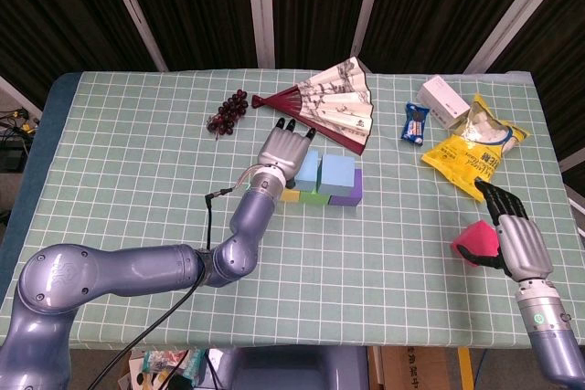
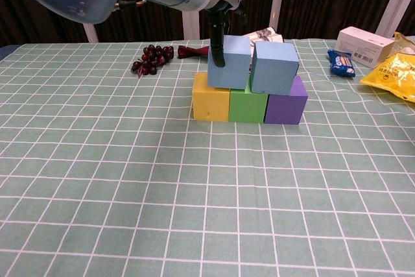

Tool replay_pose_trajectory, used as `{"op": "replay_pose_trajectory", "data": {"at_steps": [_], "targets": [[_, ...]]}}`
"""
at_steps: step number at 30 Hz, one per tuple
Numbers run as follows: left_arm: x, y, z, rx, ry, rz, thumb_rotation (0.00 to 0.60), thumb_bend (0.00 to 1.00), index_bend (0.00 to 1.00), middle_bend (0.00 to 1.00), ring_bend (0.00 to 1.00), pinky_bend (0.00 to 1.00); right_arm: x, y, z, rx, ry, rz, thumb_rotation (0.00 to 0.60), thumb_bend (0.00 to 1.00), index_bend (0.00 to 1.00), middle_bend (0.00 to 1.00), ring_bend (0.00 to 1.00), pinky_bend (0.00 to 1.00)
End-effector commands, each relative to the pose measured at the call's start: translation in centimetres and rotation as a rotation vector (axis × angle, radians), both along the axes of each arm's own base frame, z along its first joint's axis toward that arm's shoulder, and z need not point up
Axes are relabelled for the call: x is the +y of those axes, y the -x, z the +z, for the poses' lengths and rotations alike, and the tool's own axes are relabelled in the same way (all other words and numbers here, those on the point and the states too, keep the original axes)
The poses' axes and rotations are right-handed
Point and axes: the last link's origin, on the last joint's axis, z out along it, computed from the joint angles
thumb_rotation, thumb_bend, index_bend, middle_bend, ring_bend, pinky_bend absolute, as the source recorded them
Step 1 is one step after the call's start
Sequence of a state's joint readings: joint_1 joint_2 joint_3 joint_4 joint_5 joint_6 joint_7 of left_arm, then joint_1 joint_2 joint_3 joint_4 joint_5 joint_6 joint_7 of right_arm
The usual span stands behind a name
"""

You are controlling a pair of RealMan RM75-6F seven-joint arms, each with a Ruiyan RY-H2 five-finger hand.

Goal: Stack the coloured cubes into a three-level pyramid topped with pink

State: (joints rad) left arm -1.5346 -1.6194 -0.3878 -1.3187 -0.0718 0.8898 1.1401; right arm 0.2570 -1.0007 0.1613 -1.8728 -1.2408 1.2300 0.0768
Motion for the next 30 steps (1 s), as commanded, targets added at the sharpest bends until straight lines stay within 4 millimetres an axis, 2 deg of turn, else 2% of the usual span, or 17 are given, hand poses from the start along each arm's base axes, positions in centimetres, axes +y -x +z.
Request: {"op": "replay_pose_trajectory", "data": {"at_steps": [1, 30], "targets": [[0.01, 0.03, 0.04, -0.001, 0.001, -0.001, 0.600, 0.36, 0.00, 0.38, 0.02, 0.00, 0.00, 0.01, -0.02, 0.000, -0.001, -0.001, 0.600, 0.24, 0.00, 0.08, 0.00, 0.00], [-0.13, -0.06, -0.25, -0.012, 0.012, -0.023, 0.600, 0.36, 0.00, 0.38, 0.02, 0.00, 0.04, 0.02, -0.15, -0.003, -0.009, -0.004, 0.600, 0.24, 0.00, 0.08, 0.00, 0.00]]}}
